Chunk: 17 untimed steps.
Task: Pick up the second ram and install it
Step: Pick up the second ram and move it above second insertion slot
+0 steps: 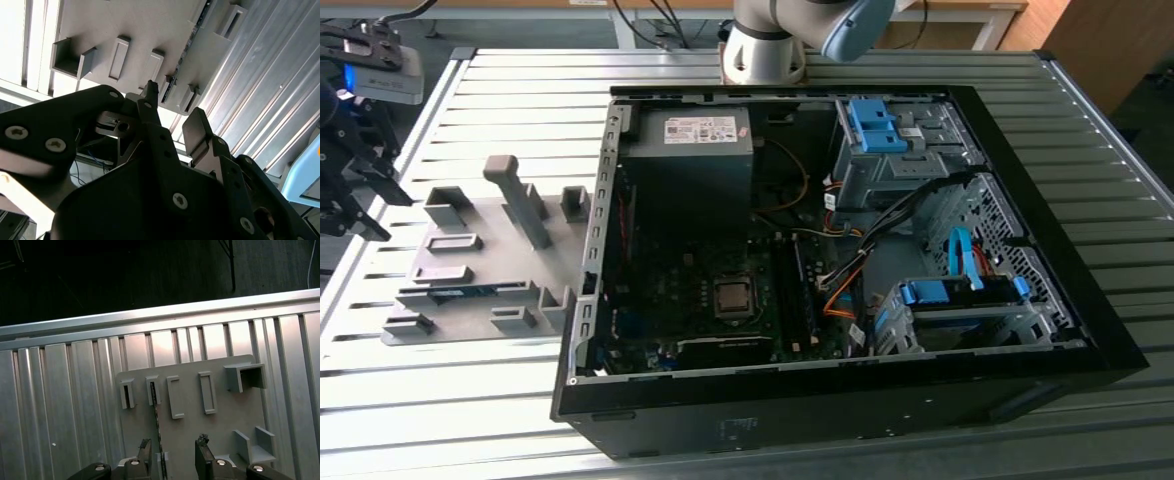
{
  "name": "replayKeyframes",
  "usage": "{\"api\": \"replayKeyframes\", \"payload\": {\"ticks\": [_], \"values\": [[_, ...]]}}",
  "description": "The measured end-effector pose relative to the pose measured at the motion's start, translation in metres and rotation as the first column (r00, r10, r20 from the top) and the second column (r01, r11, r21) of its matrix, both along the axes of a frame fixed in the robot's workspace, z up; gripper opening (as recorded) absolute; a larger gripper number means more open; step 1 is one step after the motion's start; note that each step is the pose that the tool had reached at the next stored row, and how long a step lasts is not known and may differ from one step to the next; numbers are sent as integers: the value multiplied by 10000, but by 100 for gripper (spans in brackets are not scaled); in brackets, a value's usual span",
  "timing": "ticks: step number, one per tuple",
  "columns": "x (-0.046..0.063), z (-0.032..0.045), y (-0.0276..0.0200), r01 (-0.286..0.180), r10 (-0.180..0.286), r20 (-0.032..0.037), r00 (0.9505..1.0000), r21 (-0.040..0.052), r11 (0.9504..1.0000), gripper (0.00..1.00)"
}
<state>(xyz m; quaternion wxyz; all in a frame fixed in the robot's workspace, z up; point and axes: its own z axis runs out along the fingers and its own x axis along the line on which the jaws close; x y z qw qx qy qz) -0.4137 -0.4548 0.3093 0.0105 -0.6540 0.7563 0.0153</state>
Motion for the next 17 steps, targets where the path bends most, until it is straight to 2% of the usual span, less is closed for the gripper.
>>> {"api": "replayKeyframes", "payload": {"ticks": [3, 8, 17], "values": [[0, -20, -1, -16, 16, 2, 10000, 2, 10000, 47], [0, -67, -1, -679, 679, -1, 9977, 2, 9977, 47], [0, -226, -1, -681, 681, 0, 9977, 2, 9977, 47]]}}
